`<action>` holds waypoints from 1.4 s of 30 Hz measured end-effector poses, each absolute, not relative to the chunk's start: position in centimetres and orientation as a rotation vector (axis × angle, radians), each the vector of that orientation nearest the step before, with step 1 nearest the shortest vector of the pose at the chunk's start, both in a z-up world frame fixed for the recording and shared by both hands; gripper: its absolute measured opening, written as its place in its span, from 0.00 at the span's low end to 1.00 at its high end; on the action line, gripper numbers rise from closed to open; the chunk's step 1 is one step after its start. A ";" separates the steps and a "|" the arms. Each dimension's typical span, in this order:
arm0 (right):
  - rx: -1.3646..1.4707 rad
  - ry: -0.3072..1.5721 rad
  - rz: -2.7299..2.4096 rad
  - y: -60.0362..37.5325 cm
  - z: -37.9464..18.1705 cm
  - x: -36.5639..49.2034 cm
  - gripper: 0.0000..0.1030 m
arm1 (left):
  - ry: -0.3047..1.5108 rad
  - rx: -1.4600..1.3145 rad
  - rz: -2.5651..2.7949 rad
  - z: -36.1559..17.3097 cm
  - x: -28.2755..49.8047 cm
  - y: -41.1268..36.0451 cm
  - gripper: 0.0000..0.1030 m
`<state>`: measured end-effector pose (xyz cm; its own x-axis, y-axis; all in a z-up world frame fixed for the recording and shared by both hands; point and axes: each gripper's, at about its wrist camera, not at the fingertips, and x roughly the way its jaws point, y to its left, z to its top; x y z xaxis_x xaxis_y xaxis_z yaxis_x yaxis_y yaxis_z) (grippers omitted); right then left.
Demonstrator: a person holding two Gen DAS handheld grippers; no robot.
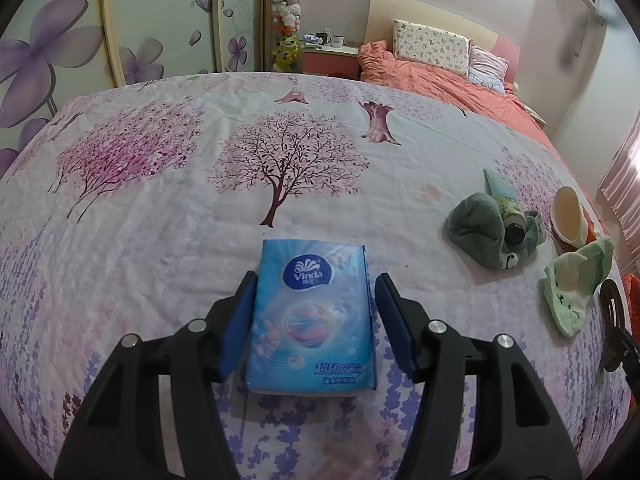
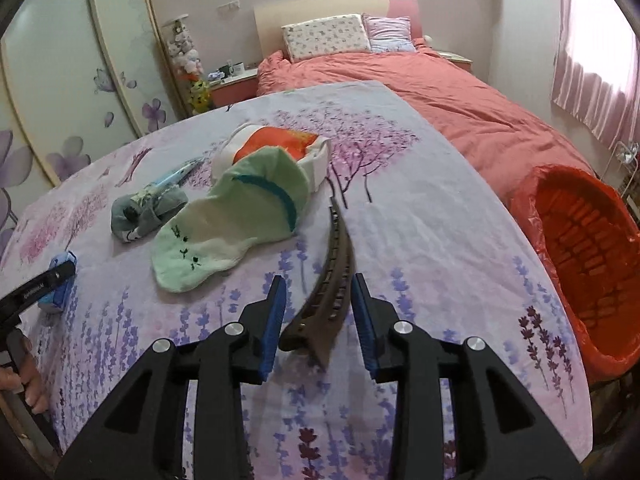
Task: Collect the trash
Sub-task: 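Grasp the brown hair clip with the right tool while the left tool holds the tissue pack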
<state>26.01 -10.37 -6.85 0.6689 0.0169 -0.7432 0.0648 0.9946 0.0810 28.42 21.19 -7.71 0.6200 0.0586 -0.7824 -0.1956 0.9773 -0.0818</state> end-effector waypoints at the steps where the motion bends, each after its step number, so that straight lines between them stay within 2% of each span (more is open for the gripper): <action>1: 0.087 0.836 -0.035 -10.4 -7.0 26.0 0.33 | 0.891 -0.165 0.147 -7.7 28.4 21.2 0.57; 8: 0.185 0.838 -0.072 -13.4 -7.1 26.8 0.32 | 0.892 -0.164 0.146 -7.7 28.4 21.2 0.58; 17: 0.146 0.877 -0.064 -12.5 -7.7 27.4 0.32 | 0.889 -0.165 0.133 -7.6 28.4 21.1 0.61; 30: 0.155 0.878 -0.057 -12.6 -7.7 27.3 0.32 | 0.896 -0.121 0.108 -7.7 26.2 21.2 0.60; 31: 0.160 0.876 -0.058 -12.7 -7.7 27.2 0.32 | 0.897 -0.116 0.114 -7.7 26.2 21.1 0.59; 32: 0.161 0.875 -0.055 -12.7 -7.7 27.2 0.26 | 0.899 -0.111 0.123 -7.7 26.2 20.9 0.57; 33: 0.165 0.873 -0.023 -12.6 -7.7 27.1 0.14 | 0.900 -0.105 0.128 -7.7 26.2 20.7 0.52; 42: 0.278 0.864 0.001 -14.5 -7.5 25.9 0.14 | 0.872 -0.114 0.131 -7.1 25.8 20.7 0.48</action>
<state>25.88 -14.46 -7.47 0.6516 0.1132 -0.7500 0.1107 0.9640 0.2417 25.76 20.65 -7.14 0.6364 0.0683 -0.7683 -0.1611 0.9859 -0.0458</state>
